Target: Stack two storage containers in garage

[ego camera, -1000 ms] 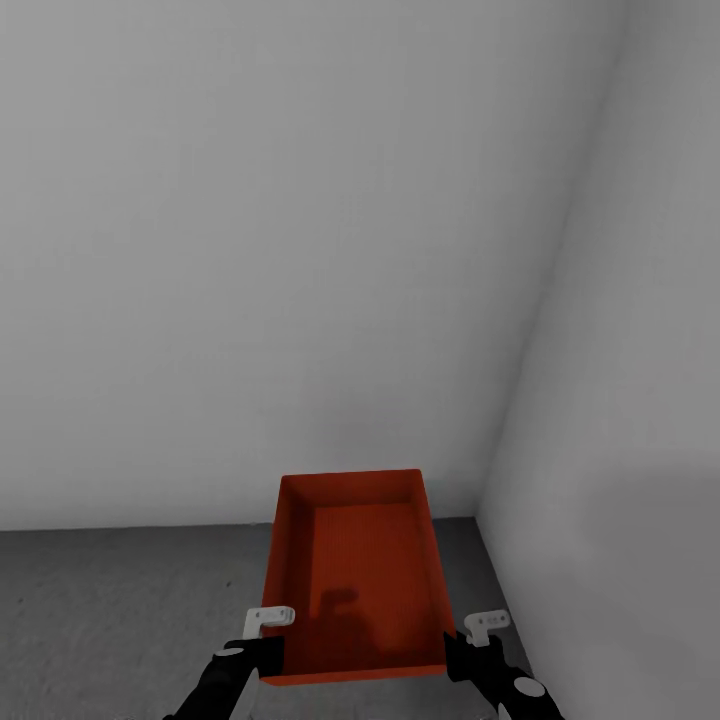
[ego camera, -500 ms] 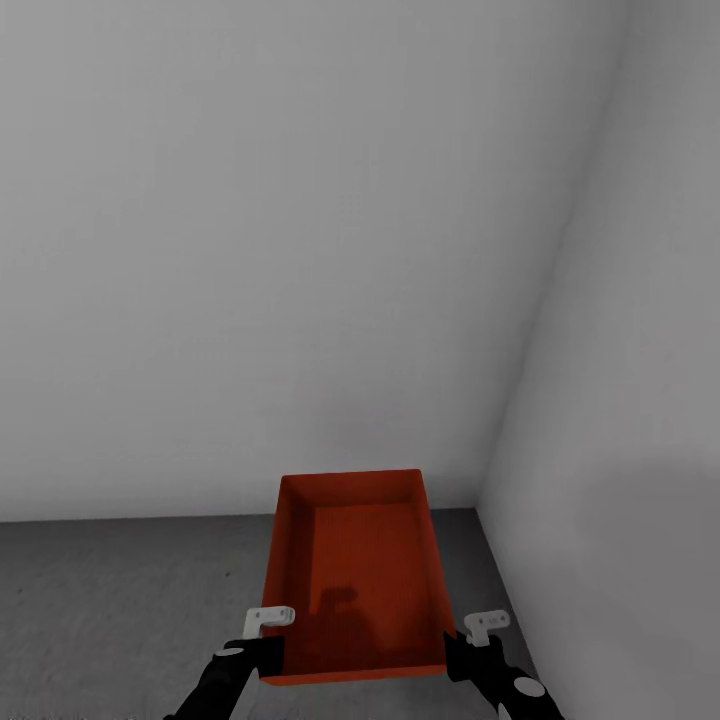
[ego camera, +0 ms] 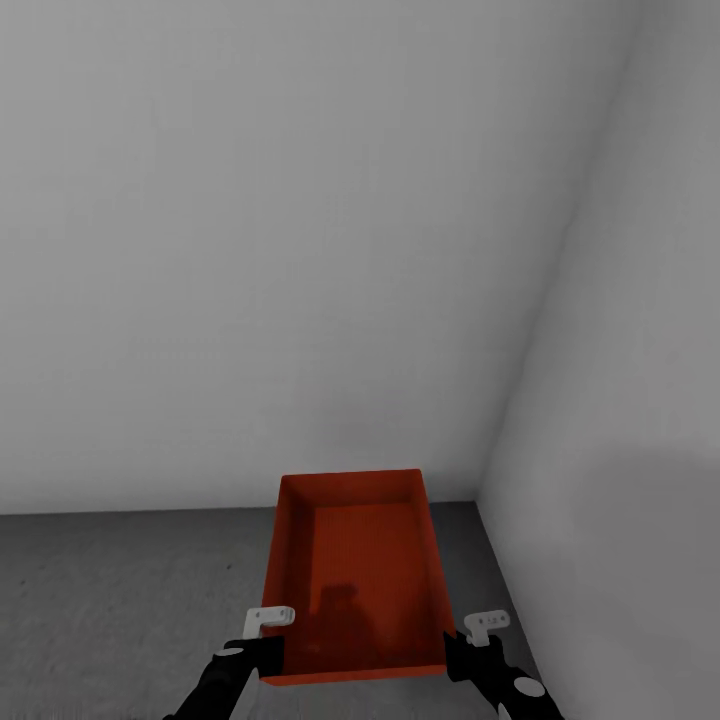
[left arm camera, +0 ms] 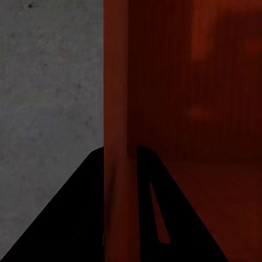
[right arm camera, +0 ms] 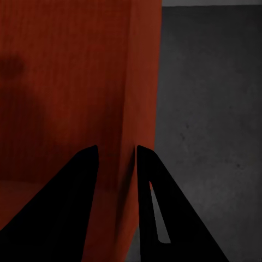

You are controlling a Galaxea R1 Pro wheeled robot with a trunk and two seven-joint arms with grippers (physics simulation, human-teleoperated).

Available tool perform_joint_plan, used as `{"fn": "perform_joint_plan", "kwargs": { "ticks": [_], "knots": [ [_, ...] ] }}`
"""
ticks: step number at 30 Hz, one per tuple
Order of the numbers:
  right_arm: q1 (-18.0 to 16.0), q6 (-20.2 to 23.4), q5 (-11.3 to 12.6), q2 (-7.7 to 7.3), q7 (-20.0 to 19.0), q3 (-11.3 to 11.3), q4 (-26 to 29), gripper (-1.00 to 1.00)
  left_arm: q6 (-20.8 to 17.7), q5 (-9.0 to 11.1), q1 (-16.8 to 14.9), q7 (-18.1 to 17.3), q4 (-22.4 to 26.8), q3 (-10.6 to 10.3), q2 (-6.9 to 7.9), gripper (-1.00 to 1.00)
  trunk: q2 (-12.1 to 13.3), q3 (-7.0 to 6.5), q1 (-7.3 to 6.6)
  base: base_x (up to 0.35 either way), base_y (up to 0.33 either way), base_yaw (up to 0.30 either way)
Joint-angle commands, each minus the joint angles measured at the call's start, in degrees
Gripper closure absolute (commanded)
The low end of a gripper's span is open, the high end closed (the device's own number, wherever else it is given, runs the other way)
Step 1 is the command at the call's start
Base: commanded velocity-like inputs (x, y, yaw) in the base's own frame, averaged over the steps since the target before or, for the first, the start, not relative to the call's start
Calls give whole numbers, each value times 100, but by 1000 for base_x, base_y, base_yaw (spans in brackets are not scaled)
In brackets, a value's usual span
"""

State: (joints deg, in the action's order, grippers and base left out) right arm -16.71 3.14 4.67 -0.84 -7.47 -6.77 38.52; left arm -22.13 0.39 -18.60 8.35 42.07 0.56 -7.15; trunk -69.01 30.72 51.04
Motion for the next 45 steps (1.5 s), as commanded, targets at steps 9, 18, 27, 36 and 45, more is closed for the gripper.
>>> {"fn": "perform_joint_plan", "kwargs": {
  "ticks": [9, 18, 27, 36, 45],
  "knots": [
    [1, -68, -10, -12, -97, -88, 24, 100, -54, -117, -3, 121, 3, 69, 277, 100, -4, 88, 0, 0, 0, 0],
    [1, -68, -10, -12, -97, -88, 24, 100, -54, -117, -3, 116, 3, 70, 276, 100, -4, 170, 0, 0, 0, 0],
    [1, -68, -10, -12, -97, -88, 24, 100, -54, -117, -3, 120, 3, 69, 276, 100, -4, 252, 0, 0, 0, 0],
    [1, -68, -10, -12, -97, -88, 24, 100, -54, -116, -3, 120, 3, 68, 276, 100, -4, 326, 0, 0, 0, 0],
    [1, -68, -10, -12, -98, -88, 24, 100, -54, -118, -3, 121, 3, 68, 276, 100, -365, 497, 198, 0, 0, 0]
  ]
}}
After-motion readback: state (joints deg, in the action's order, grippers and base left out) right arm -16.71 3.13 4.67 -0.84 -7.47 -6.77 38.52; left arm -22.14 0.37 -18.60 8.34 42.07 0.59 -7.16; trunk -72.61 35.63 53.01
